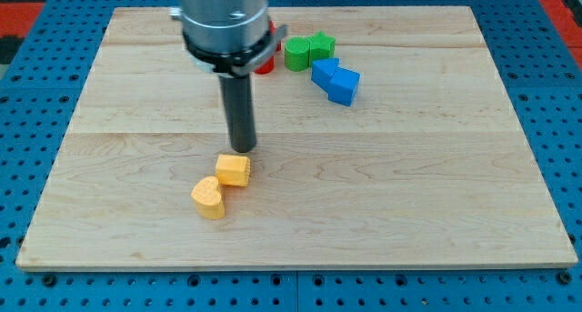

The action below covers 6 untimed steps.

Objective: Move the red star into the green circle

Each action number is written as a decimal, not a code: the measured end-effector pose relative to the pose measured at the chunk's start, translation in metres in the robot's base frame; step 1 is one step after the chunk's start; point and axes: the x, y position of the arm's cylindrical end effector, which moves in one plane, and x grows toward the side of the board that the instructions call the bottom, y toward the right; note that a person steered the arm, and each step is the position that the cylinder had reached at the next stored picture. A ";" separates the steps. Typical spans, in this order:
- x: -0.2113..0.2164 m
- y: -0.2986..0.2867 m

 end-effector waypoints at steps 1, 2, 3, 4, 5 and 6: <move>-0.023 -0.056; -0.096 -0.072; -0.149 -0.065; -0.191 -0.056; -0.213 -0.008; -0.213 0.031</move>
